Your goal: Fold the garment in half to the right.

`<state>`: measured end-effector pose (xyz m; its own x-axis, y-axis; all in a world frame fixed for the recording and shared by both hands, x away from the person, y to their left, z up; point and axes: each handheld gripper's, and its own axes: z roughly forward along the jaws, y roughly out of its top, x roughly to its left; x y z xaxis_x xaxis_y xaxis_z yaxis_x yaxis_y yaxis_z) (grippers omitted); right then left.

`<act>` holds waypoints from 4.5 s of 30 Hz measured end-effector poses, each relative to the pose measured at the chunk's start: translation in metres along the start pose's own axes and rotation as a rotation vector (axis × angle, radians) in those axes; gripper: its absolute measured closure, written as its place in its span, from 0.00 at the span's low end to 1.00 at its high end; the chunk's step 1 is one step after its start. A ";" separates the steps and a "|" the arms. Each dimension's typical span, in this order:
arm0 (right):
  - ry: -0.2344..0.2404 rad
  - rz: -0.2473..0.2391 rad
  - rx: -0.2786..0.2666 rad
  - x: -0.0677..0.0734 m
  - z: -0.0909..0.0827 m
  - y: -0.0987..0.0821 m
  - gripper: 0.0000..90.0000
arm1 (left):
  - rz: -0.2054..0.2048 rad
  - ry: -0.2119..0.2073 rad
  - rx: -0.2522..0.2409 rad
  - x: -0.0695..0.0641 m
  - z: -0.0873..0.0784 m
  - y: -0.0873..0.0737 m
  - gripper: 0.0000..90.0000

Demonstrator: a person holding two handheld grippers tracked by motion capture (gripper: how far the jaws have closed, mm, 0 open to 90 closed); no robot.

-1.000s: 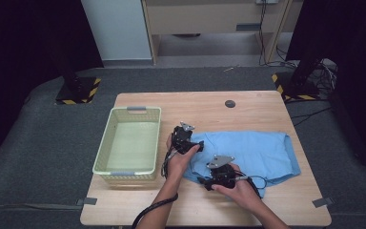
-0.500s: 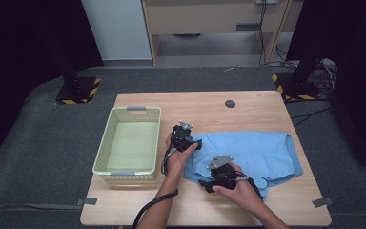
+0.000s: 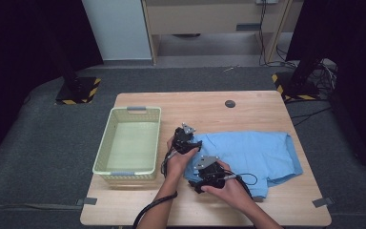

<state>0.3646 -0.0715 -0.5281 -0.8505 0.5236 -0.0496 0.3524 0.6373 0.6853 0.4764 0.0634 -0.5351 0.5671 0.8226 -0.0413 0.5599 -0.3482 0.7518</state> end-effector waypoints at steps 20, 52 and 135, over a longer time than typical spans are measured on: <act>-0.016 0.054 -0.049 -0.008 -0.005 -0.006 0.85 | -0.058 -0.038 -0.012 0.005 0.000 0.002 0.80; -0.035 0.058 -0.159 0.007 -0.091 0.020 0.98 | 0.006 -0.066 -0.097 -0.022 -0.079 0.055 0.93; 0.011 0.258 -0.232 -0.049 -0.148 -0.005 0.98 | 0.098 -0.111 -0.097 -0.060 -0.073 0.114 0.92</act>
<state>0.3471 -0.1837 -0.4214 -0.7496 0.6439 0.1535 0.4589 0.3384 0.8215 0.4621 0.0071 -0.3983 0.6823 0.7303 -0.0328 0.4405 -0.3750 0.8157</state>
